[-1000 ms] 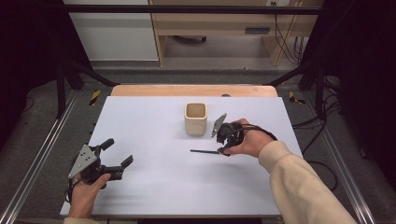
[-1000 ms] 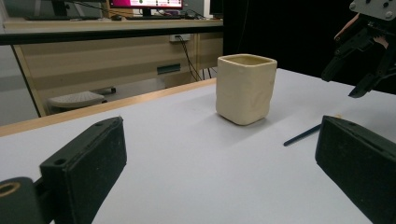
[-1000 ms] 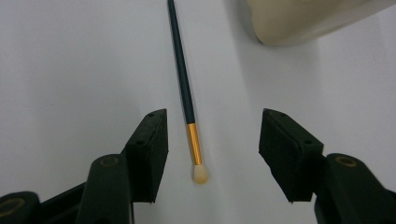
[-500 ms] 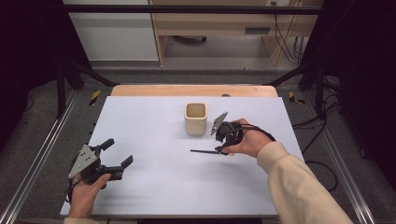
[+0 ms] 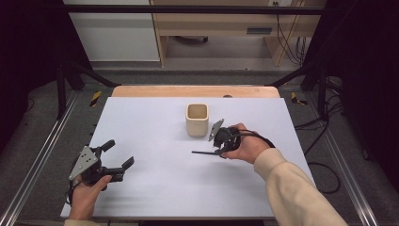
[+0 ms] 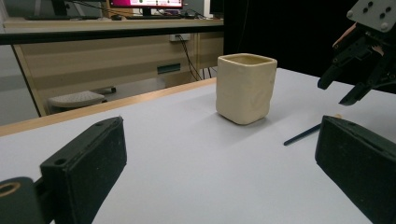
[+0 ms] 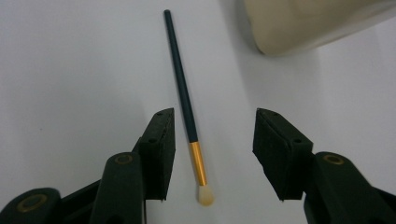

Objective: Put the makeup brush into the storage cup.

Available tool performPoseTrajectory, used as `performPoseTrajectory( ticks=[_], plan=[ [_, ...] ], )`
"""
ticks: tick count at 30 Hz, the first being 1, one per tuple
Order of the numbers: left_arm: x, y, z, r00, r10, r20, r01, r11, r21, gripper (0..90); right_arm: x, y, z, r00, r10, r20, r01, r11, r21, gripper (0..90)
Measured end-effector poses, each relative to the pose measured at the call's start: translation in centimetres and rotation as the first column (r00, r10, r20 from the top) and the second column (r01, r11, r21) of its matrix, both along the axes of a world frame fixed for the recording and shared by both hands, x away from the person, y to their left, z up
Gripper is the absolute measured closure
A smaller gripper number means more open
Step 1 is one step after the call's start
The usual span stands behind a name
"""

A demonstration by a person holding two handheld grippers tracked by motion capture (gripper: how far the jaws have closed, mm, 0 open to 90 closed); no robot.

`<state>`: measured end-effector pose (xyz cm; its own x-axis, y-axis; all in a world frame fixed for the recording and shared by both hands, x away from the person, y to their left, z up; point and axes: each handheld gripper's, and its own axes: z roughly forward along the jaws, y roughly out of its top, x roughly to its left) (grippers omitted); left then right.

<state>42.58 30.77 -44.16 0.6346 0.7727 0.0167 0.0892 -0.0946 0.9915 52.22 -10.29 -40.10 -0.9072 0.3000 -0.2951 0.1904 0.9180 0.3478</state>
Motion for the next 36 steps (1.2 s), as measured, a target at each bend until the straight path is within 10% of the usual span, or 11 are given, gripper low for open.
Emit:
performPoseTrajectory(
  ticks=[36],
  plan=[
    [0.0,-0.3,0.0,0.9999,-0.014,-0.002,0.014,0.9998,0.013,1.9,-0.4,0.8,-3.4,0.9984,0.055,0.014,-0.052,0.988,-0.148,63.8]
  ],
)
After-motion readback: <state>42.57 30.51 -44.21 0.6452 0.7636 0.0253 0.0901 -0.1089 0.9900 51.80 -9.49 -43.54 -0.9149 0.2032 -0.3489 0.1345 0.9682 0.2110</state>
